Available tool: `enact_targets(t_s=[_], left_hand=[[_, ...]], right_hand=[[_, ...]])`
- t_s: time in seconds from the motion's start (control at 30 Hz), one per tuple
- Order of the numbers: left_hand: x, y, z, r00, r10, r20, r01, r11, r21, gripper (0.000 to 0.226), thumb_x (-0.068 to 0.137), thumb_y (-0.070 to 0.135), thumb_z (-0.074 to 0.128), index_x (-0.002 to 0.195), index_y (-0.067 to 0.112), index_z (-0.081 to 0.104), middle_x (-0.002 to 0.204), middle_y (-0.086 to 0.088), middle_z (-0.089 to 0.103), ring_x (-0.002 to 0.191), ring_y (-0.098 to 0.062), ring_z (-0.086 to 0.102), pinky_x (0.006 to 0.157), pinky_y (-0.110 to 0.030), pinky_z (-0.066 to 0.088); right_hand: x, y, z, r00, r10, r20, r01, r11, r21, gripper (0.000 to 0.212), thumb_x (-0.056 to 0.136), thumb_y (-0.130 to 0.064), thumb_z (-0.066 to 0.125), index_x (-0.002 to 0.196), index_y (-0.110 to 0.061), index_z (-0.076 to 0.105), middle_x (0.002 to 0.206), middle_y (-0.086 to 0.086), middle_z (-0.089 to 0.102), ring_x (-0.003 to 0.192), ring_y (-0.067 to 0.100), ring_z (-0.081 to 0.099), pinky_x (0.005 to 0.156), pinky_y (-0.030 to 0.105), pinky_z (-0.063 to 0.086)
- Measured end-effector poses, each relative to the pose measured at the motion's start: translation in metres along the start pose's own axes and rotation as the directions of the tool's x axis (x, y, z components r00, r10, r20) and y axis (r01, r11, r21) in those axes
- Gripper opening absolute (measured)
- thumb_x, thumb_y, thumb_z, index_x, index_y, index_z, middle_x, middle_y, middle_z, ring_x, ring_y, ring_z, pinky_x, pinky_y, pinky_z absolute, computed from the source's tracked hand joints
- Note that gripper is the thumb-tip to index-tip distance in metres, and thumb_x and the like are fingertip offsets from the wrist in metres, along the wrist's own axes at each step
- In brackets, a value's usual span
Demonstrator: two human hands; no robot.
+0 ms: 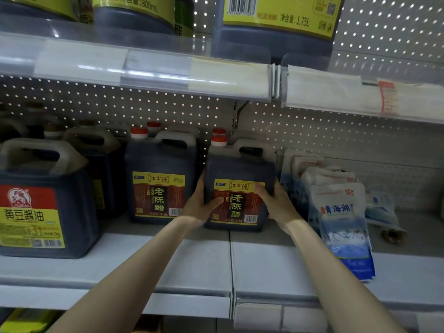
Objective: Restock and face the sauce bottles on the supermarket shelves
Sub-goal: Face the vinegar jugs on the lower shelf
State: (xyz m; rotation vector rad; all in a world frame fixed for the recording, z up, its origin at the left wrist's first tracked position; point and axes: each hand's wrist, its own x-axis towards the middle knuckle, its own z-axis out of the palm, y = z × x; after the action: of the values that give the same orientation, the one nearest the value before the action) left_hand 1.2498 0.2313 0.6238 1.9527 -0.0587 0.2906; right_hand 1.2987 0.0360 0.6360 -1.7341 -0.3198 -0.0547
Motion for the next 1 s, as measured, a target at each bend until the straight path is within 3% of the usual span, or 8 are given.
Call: enact_targets(t_s=[0.33, 1.0], left_hand=[[0.0011, -0.002, 0.0006, 1.0, 0.008, -0.002, -0.008, 1.0, 0.011, 0.082, 0.095, 0.024, 0.056, 0.151, 0.033, -0.002, 0.149, -0.002, 0.039, 0.131, -0.029, 0.045, 0.103, -0.044, 0.041], [0.0039, -0.0018, 0.0028, 1.0, 0.001, -0.011, -0.001, 1.0, -0.001, 0.081, 0.095, 0.023, 0.057, 0.152, 0.033, 0.0, 0.149, -0.001, 0.04, 0.133, -0.027, 0.044, 0.108, -0.047, 0.039]], right_hand=[[0.0031, 0.0039, -0.0009, 1.0, -0.005, 0.003, 0.005, 1.0, -0.007, 0.059, 0.091, -0.042, 0.057, 0.143, -0.033, 0.031, 0.136, 0.001, 0.054, 0.121, 0.024, 0.055, 0.101, 0.051, 0.047], [0.0084, 0.0068, -0.003, 1.0, 0.005, 0.022, -0.005, 1.0, 0.027, 0.058, 0.091, -0.039, 0.058, 0.143, -0.033, 0.032, 0.133, 0.0, 0.056, 0.117, 0.021, 0.057, 0.097, 0.05, 0.049]])
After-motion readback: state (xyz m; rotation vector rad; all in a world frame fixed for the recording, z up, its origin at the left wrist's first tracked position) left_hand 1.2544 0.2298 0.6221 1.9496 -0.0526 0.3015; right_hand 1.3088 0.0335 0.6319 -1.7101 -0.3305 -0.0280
